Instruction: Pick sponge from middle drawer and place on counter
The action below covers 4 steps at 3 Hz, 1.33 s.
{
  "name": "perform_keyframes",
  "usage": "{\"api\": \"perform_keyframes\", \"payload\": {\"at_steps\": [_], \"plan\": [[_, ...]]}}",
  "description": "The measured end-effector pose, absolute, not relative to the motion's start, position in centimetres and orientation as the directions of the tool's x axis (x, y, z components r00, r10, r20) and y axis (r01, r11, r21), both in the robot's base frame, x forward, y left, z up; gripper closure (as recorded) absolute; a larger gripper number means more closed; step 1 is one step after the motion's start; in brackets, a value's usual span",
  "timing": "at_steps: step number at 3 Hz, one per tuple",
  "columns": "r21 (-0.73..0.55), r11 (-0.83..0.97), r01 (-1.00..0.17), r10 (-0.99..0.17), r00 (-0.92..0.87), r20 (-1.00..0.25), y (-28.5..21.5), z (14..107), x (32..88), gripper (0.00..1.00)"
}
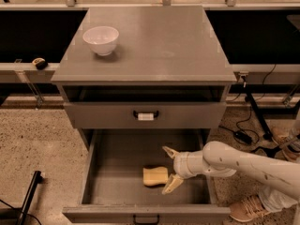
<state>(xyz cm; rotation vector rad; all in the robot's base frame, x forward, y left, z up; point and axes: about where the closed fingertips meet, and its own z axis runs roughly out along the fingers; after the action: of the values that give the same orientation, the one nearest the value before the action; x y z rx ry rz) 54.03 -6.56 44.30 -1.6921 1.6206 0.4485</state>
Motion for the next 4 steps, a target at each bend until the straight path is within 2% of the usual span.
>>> {"api": "perform_keyframes", "payload": {"at_steps": [1,3,4], "plan": [[-0.196,0.151,-0.969,-0.726,0.026,-0.687,-7.9,41.3,54.7,0.00],[-0.187,0.120,-0.975,-0.735,0.040,-0.677,-6.7,40.6,55.3,0.00],[-0.140,0.084,-0.986,-0.742,0.032,-0.670,-4.9,38.7,55.4,0.00]]}}
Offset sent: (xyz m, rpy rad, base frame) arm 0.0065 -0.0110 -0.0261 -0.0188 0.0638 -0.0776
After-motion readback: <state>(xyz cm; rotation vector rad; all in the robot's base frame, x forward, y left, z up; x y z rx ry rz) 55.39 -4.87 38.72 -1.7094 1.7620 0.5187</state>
